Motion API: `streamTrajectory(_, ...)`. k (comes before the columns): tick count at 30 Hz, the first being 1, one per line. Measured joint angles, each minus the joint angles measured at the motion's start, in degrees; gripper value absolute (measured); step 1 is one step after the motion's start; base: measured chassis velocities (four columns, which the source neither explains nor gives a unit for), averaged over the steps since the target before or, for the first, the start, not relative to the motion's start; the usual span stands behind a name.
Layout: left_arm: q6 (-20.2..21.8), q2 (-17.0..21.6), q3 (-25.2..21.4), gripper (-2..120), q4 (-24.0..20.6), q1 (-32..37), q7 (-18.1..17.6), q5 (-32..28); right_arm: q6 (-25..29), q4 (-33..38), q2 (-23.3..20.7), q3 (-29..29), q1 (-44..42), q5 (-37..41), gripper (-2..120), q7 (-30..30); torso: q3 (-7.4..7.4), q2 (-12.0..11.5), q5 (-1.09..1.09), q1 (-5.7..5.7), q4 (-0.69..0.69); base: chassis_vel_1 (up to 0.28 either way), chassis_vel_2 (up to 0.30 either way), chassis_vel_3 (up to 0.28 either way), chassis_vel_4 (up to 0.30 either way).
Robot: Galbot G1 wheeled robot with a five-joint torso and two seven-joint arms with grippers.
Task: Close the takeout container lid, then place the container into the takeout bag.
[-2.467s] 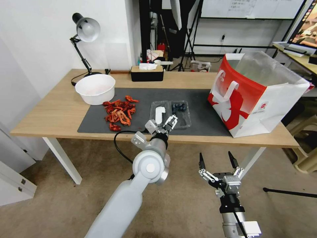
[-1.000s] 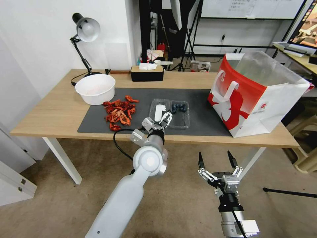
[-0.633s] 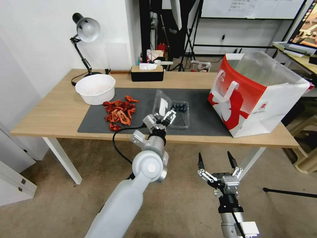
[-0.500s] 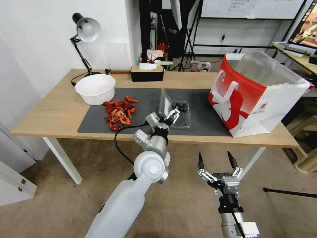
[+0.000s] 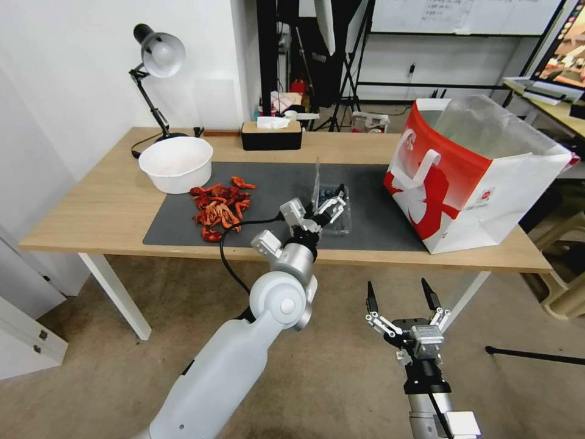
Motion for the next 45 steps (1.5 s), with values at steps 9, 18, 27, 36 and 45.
streamTrajectory(9, 0.88, 1.58, 2.43, 100, 3.6, -5.06, 5.94, 0.42, -0.1, -0.46, -0.17, 0.0, 0.38, 0.05, 100, 0.27, 0.0, 0.0, 0.01, 0.0, 0.0, 0.0, 0.0, 0.0, 0.0)
streamTrajectory(18, 1.22, 1.16, 5.89, 100, 8.3, -9.67, 8.86, 1.86, -0.18, -0.5, -0.34, 0.27, 0.58, 0.32, 100, 0.55, 0.0, 0.0, 0.01, 0.01, 0.0, 0.0, 0.0, 0.0, 0.0)
streamTrajectory(27, 0.45, -0.97, 9.12, 100, 14.28, -12.86, 13.59, 1.48, -0.26, -0.58, -0.35, 0.4, 0.77, 0.65, 100, 0.77, 0.0, 0.0, 0.01, 0.02, 0.0, 0.0, 0.0, 0.0, 0.0)
streamTrajectory(36, 4.5, -3.26, 8.93, 83, 16.95, -14.89, 4.06, -6.48, -0.39, -0.58, -0.52, 0.45, 0.95, 1.16, 100, 0.77, 0.0, 0.0, 0.0, 0.02, 0.0, 0.0, 0.0, 0.0, 0.0)
streamTrajectory(45, 11.08, -2.68, 7.36, 48, 16.9, -15.94, -5.33, -9.46, -1.65, 1.53, -2.18, 1.76, 2.06, 8.53, 100, -3.35, -0.01, 0.0, 0.0, 0.02, 0.0, 0.0, 0.0, 0.0, 0.0)
